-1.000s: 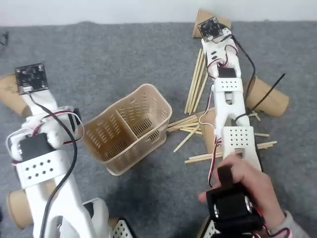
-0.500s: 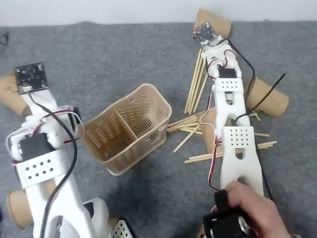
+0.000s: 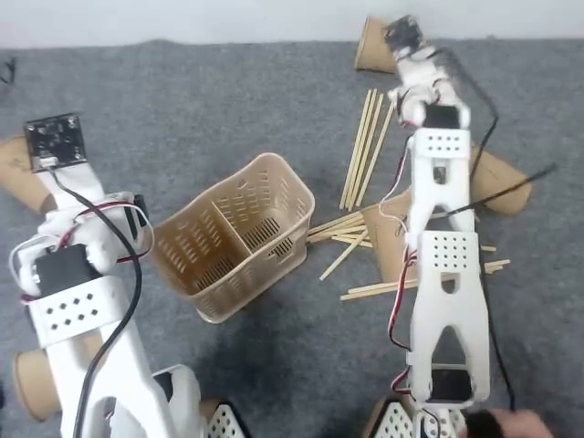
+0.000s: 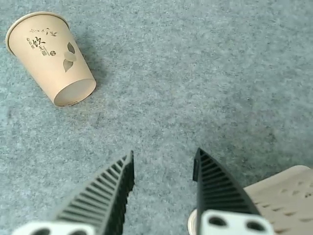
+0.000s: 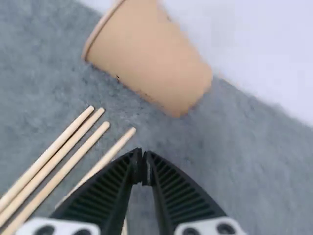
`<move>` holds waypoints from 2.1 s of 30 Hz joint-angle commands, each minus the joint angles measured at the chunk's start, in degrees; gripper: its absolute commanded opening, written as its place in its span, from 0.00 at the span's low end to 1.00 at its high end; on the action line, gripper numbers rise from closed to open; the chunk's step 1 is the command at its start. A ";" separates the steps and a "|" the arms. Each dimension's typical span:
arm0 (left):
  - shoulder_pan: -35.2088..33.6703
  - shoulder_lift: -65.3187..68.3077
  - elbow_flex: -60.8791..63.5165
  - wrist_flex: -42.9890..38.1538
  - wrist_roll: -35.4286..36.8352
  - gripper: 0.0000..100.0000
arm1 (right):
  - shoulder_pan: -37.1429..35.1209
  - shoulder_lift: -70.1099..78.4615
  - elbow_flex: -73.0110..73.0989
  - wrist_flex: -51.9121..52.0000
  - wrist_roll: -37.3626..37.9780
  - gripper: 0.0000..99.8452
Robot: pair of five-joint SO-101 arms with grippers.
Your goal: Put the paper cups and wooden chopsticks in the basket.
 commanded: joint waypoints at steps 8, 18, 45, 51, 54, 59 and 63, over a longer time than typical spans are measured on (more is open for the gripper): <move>0.35 -1.76 2.77 -0.44 4.04 0.19 | 5.14 -9.98 -4.48 21.93 -2.20 0.01; -2.02 -1.49 -1.19 0.26 2.37 0.19 | 9.63 -17.01 -4.48 34.33 -3.34 0.01; -2.99 -1.41 1.27 -0.44 3.52 0.19 | 17.71 3.82 10.81 -7.34 9.85 0.01; -2.99 -1.58 1.27 -0.35 3.60 0.19 | 17.63 6.64 10.81 -1.19 15.12 0.01; -2.99 -1.67 1.27 -0.35 3.60 0.19 | 17.63 6.73 10.46 5.49 16.18 0.01; -2.99 -1.67 1.27 -0.35 3.60 0.19 | 17.54 5.93 8.79 19.91 16.26 0.01; -2.99 -1.67 1.27 -0.35 3.60 0.19 | 17.80 4.97 5.63 31.78 17.05 0.01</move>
